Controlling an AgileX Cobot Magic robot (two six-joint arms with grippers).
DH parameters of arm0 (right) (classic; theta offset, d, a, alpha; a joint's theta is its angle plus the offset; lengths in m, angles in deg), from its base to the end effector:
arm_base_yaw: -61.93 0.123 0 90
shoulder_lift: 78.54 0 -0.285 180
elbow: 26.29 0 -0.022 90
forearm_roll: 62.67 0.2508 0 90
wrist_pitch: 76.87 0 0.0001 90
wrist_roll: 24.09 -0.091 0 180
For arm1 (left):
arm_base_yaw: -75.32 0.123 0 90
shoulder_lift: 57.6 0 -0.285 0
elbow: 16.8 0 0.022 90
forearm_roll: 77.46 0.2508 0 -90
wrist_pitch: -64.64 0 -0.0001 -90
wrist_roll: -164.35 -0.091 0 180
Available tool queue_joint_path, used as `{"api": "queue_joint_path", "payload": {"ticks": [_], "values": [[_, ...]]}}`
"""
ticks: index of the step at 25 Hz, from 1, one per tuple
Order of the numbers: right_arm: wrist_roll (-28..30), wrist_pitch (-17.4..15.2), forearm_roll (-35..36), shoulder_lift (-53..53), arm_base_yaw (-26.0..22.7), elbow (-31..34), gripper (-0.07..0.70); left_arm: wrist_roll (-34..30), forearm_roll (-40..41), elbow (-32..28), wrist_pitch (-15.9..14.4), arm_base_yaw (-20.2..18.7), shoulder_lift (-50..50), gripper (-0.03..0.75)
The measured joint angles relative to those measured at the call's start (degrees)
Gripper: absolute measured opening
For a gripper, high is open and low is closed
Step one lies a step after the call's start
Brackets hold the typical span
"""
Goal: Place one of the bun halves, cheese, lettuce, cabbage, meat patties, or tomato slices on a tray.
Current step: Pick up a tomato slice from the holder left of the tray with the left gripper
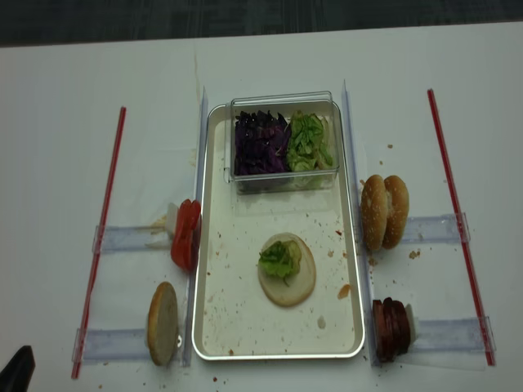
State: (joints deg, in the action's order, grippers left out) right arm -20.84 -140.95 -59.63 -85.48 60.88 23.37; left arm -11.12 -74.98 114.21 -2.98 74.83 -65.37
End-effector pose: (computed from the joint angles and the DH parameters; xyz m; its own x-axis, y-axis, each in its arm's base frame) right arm -0.0074 0.0045 0.2674 -0.5086 -0.0242 -0.8606 -0.0398 0.9992 -0.0045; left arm -0.0096 0.0037 0.2660 -0.5618 -0.0577 -0.8253 -0.0597 0.9978 -0.0291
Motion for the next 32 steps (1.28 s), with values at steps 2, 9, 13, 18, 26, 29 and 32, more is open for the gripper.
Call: {"api": "queue_joint_path", "payload": {"ticks": [2, 9, 13, 18, 26, 29, 32], "values": [[0.0, 0.0, 0.0, 0.0, 0.0, 0.0, 0.590, 0.0, 0.0, 0.0, 0.0, 0.0, -3.1, 0.491], [0.0, 0.0, 0.0, 0.0, 0.0, 0.0, 0.590, 0.0, 0.0, 0.0, 0.0, 0.0, -20.1, 0.491], [0.0, 0.0, 0.0, 0.0, 0.0, 0.0, 0.590, 0.0, 0.1, 0.0, 0.4, 0.0, -31.0, 0.491], [0.0, 0.0, 0.0, 0.0, 0.0, 0.0, 0.590, 0.0, 0.2, 0.0, 1.2, 0.0, -42.7, 0.491], [0.0, 0.0, 0.0, 0.0, 0.0, 0.0, 0.590, 1.5, 1.5, 0.1, 2.3, 0.0, -52.4, 0.491], [0.0, 0.0, 0.0, 0.0, 0.0, 0.0, 0.590, 2.9, 2.4, 1.4, 3.5, 0.0, -54.6, 0.491], [0.0, 0.0, 0.0, 0.0, 0.0, 0.0, 0.590, 3.2, 2.8, 4.0, 4.8, 0.0, -57.8, 0.491]]}}
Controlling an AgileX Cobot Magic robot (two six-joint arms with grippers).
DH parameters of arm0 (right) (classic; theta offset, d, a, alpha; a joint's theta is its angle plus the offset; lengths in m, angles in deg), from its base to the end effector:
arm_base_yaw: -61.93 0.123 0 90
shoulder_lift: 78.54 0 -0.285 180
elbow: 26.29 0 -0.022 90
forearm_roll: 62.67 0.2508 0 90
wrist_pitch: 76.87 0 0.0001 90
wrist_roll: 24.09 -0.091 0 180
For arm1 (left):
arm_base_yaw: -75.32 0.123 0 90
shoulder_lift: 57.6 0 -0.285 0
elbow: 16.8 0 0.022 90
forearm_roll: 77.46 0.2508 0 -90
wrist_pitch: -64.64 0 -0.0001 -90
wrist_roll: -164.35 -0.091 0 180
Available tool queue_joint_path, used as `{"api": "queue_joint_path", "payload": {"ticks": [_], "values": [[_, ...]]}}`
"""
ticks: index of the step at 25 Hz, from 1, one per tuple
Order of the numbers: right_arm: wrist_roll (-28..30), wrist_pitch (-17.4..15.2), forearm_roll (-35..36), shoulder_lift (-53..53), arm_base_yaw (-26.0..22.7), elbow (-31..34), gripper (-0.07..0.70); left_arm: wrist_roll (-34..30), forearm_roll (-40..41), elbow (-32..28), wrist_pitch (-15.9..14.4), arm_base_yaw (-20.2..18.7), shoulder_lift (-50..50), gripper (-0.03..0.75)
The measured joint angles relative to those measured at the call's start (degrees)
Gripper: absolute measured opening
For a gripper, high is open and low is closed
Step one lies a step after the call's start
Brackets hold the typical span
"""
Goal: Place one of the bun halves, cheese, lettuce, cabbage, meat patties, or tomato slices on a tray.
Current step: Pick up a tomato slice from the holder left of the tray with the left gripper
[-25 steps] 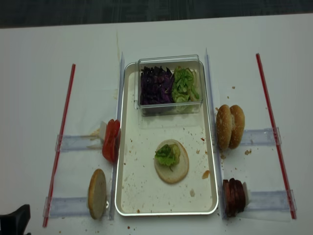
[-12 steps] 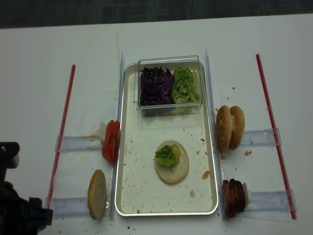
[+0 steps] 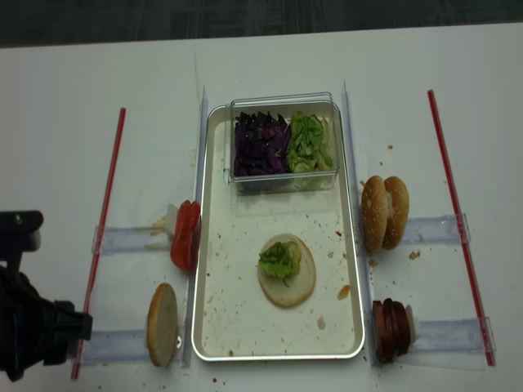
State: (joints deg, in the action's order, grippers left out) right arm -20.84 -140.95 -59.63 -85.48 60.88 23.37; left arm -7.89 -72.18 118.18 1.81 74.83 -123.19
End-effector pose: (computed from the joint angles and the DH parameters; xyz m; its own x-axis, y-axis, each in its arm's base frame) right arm -0.0074 0.0045 0.2674 -0.5086 -0.0242 -0.8606 -0.0398 0.9992 -0.0045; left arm 0.1352 0.0063 0.2247 -0.9888 -0.0844 -0.1230 -0.0935 0.9931 0.0702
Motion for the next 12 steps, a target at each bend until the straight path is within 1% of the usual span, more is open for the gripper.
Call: {"api": "queue_joint_path", "payload": {"ticks": [5, 12], "values": [[0.0, 0.0, 0.0, 0.0, 0.0, 0.0, 0.590, 0.4, 0.1, 5.7, 1.8, 0.0, -7.7, 0.491], [0.0, 0.0, 0.0, 0.0, 0.0, 0.0, 0.590, 0.5, 0.2, 14.7, 2.7, 0.0, -19.0, 0.491]]}}
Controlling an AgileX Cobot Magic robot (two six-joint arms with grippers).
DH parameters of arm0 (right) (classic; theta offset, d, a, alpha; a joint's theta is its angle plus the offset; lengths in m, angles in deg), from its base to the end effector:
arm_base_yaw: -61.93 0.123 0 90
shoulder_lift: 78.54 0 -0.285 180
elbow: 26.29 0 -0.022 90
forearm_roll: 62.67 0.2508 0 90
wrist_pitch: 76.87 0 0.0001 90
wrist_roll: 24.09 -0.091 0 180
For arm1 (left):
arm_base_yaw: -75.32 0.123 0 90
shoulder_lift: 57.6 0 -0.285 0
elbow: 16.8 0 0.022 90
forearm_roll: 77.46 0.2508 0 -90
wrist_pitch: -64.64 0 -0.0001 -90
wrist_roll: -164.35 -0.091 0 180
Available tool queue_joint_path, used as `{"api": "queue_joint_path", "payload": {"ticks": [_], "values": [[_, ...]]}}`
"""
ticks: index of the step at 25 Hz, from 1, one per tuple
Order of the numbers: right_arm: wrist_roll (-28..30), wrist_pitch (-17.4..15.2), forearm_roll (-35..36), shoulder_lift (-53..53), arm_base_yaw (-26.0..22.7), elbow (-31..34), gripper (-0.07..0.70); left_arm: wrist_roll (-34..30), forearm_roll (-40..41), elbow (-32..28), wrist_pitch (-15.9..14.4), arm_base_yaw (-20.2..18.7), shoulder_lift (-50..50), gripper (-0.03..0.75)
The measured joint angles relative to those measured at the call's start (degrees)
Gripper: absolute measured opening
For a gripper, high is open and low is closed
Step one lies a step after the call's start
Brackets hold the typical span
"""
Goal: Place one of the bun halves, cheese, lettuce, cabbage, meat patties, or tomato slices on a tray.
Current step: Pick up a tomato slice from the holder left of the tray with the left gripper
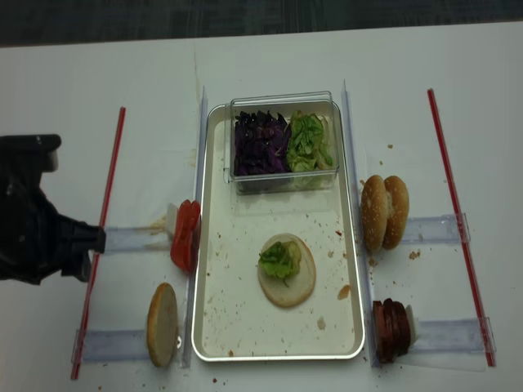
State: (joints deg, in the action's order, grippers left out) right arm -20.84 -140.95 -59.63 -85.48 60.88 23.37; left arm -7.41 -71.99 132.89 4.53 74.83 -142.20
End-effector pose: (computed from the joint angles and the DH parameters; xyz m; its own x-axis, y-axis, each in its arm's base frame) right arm -0.0074 0.0045 0.2674 -0.5086 -0.0242 -0.8606 -0.0398 0.9992 -0.0045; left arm 0.2179 0.0057 0.2307 -0.9915 -0.0872 -0.0963 -0.0944 0.9928 0.0734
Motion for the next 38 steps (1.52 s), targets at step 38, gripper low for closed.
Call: {"api": "queue_joint_path", "payload": {"ticks": [38], "values": [[0.1, -0.1, 0.0, 0.0, 0.0, 0.0, 0.590, 6.7, -0.8, 15.0, 3.8, -27.2, -14.4, 0.491]]}}
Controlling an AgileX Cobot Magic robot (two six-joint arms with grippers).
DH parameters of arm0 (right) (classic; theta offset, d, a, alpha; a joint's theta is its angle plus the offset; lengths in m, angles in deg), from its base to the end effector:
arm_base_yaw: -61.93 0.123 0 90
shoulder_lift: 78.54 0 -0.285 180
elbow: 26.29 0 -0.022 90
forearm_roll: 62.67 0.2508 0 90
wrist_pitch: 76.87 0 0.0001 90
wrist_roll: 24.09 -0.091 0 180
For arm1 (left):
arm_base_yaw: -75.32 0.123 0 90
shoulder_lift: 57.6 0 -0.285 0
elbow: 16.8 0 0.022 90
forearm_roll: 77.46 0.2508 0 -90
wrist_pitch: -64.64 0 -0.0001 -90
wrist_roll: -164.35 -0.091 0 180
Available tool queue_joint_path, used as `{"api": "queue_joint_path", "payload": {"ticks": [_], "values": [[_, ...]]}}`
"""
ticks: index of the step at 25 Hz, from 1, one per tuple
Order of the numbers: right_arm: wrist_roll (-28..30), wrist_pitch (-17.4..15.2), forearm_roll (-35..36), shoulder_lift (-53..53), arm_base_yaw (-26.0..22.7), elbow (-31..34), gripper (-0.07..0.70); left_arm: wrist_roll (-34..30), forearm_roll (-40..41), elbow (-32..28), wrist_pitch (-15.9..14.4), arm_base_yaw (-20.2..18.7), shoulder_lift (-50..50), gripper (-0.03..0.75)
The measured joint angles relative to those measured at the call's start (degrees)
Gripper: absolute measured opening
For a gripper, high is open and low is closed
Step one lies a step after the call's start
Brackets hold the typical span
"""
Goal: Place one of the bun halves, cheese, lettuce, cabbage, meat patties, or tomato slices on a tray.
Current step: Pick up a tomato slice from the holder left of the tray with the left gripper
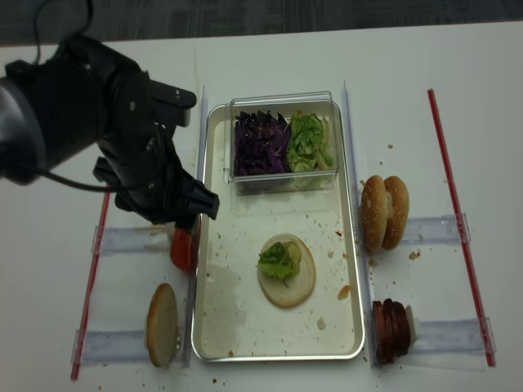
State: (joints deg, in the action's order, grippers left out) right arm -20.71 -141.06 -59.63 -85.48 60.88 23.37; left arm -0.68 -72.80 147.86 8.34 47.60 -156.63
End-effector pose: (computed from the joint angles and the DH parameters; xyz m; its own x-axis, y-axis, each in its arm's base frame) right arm -0.0075 0.0045 0.2673 -0.5102 -0.0265 -0.8597 -0.0410 0.9991 -0.0064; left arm 0.2658 -0.1327 0.2314 -0.9504 0.2577 -0.1741 0.2565 0.9661 0.0300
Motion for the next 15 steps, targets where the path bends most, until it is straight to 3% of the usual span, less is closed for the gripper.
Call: {"api": "queue_joint_path", "payload": {"ticks": [5, 15], "values": [[0.0, 0.0, 0.0, 0.0, 0.0, 0.0, 0.590, 1.5, -0.8, 0.0, 1.8, -4.1, 0.0, 0.491], [0.0, 0.0, -0.1, 0.0, 0.0, 0.0, 0.590, 2.8, -1.9, 0.0, 3.6, -4.6, -3.2, 0.491]]}}
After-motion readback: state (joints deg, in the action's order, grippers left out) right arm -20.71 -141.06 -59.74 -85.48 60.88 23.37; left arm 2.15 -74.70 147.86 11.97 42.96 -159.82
